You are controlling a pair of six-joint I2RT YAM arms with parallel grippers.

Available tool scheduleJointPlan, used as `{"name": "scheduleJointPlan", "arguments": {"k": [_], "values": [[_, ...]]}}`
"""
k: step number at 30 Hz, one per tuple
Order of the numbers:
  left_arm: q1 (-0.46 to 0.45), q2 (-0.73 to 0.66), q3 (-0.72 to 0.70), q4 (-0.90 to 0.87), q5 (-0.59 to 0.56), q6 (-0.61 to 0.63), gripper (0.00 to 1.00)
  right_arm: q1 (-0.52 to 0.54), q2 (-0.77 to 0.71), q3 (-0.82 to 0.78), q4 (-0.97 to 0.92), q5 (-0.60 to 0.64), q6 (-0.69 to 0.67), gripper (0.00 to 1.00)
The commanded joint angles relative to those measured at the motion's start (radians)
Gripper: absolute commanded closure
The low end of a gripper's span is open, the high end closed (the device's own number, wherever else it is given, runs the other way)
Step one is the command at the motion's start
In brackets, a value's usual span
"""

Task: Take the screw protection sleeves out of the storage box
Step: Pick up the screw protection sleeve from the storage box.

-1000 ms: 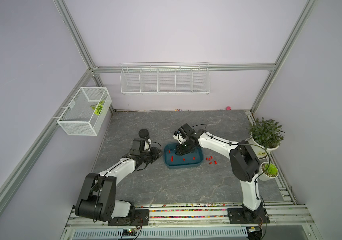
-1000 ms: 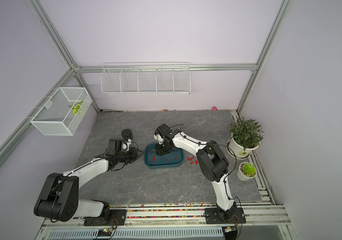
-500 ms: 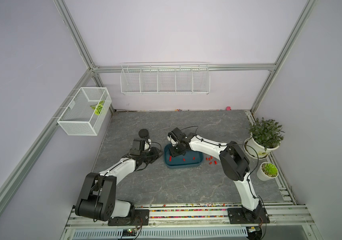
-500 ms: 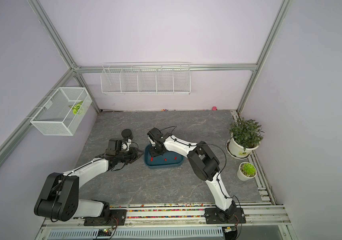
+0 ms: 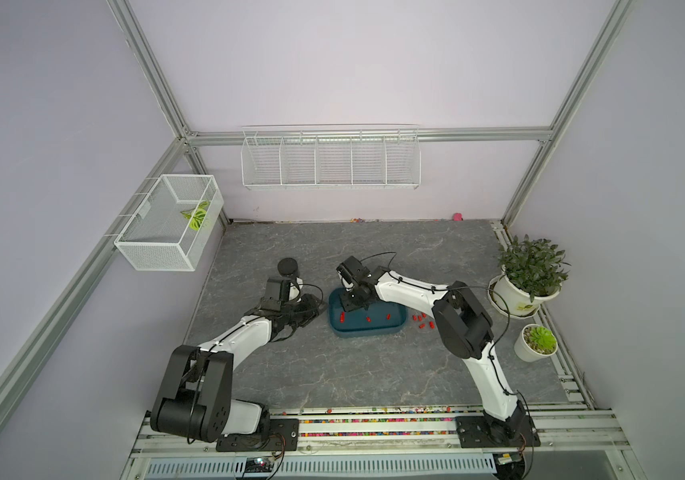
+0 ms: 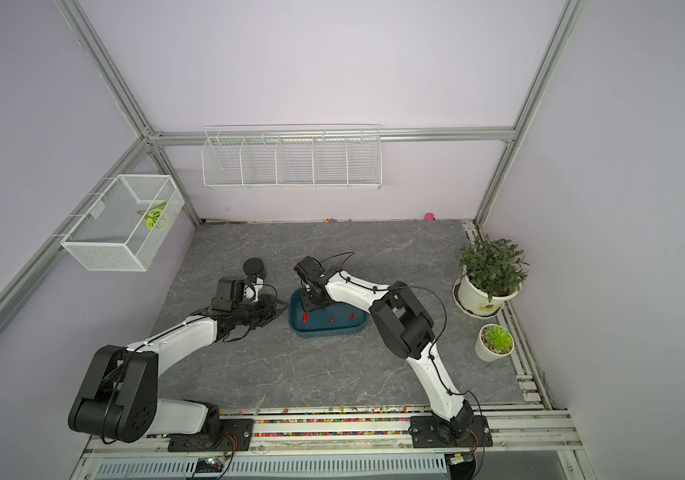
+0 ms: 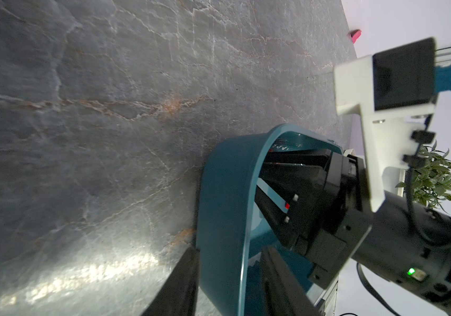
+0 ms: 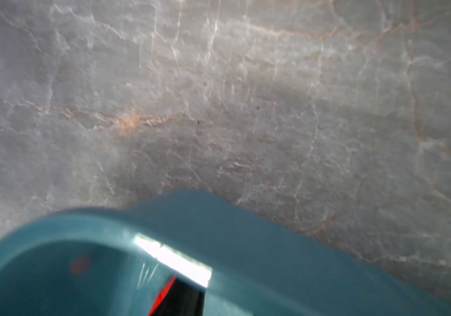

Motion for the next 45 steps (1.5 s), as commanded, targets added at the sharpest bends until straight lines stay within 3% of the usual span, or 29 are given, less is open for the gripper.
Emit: {"name": "scheduleJointPlan", "arguments": {"k": [1,23,31,45], "values": [[0.006,0.006,0.005,0.009,0.008,0.004,0.57,-0.004,0.026,0.016,0.013,0.012,0.018,0.68],[0.006,0.005,0.005,0.008,0.010,0.005,0.57,-0.002,0.086,0.057,-0.006,0.038,0.041,0.72],[0.006,0.004,0.005,0.008,0.010,0.005,0.57,-0.002,0.087,0.058,-0.009,0.042,0.040,0.86],[0.006,0.008,0.007,0.008,0.011,0.005,0.57,-0.002,-0.087,-0.069,0.045,0.038,0.020,0.92]]}}
